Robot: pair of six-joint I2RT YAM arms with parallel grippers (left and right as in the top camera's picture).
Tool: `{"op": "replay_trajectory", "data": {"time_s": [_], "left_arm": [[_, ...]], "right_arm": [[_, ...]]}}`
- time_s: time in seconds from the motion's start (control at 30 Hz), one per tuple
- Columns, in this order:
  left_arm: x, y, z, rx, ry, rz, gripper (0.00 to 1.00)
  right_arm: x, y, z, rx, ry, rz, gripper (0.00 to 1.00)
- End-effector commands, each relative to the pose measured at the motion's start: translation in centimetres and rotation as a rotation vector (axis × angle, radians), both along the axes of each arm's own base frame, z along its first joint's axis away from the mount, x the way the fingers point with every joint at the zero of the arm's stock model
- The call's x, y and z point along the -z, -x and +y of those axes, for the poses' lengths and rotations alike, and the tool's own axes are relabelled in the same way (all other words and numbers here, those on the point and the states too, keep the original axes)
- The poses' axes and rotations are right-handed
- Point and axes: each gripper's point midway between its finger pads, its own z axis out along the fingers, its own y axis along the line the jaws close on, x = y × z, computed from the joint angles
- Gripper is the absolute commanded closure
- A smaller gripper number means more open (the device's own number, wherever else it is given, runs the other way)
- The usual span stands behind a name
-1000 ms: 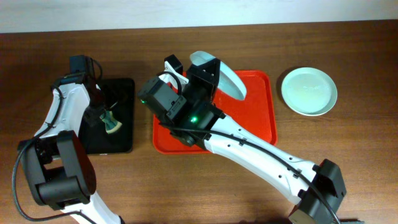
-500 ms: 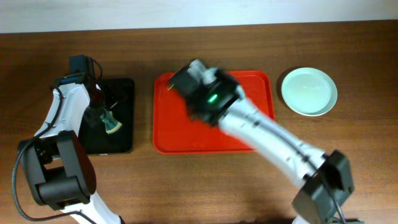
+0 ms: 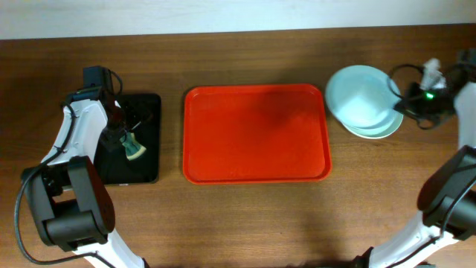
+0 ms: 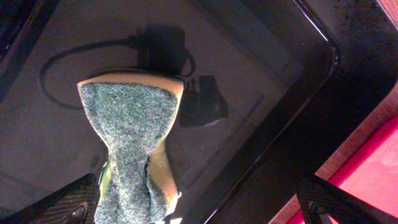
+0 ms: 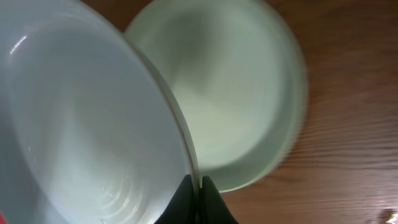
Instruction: Clean dirty plates on tray and stack at the side
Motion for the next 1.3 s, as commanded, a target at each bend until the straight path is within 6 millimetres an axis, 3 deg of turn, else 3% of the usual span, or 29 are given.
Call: {"op": "replay_trajectory", "data": {"time_s": [0.0,0.1,0.27,0.33,0.37,0.4,0.53,0.63,0.77,0.87,0.93,1.07,1.27], "left_arm": [[-1.5,-0.6,0.0,0.003,0.0,-0.04,0.01],[-1.5,-0.6,0.0,0.003,0.0,-0.04,0.01],[-1.5,-0.6,0.0,0.003,0.0,-0.04,0.01],[-1.5,-0.6,0.0,0.003,0.0,-0.04,0.01],[-1.5,-0.6,0.0,0.003,0.0,-0.04,0.01],[-1.5,-0.6,0.0,0.003,0.0,-0.04,0.01],[-1.5,-0.6,0.0,0.003,0.0,-0.04,0.01],[-1.5,-0.6,0.0,0.003,0.0,-0.04,0.01],[-1.5,-0.6,0.0,0.003,0.0,-0.04,0.01],[-1.5,-0.6,0.0,0.003,0.0,-0.04,0.01],[-1.5,-0.6,0.0,0.003,0.0,-0.04,0.01],[-1.5,-0.6,0.0,0.003,0.0,-0.04,0.01],[-1.5,-0.6,0.0,0.003,0.0,-0.04,0.01]], "right_arm": [[1.3,0.0,-2.5,0.068,-0.081,-0.025,0.96],[2.9,0.1,-3.8,0.1,-0.089,-0.014,0.96],[5.8,-0.6,-4.0,0.089,-0.058,0.022,0.95],[6.2,-0.8,-4.2,0.09,-0.027,0.034,0.69],[6.3,-0.9,-4.3,0.087,-0.014,0.035,0.43],[6.3,-1.0,-4.2,0.083,-0.003,0.035,0.3],[5.8,-0.9,-4.0,0.08,0.006,0.041,0.01],[4.1,-0.5,-4.2,0.14,0.016,0.049,0.01],[0.0,0.7,-3.5,0.16,0.029,0.026,0.01],[-3.2,2.7,-3.5,0.178,0.098,0.037,0.01],[-5.9,5.2,-3.4,0.199,0.174,0.064,0.01],[-10.5,9.0,-0.6,0.196,0.207,0.003,0.01],[-13.6,14.7,5.4,0.163,0.189,-0.194,0.01]]}}
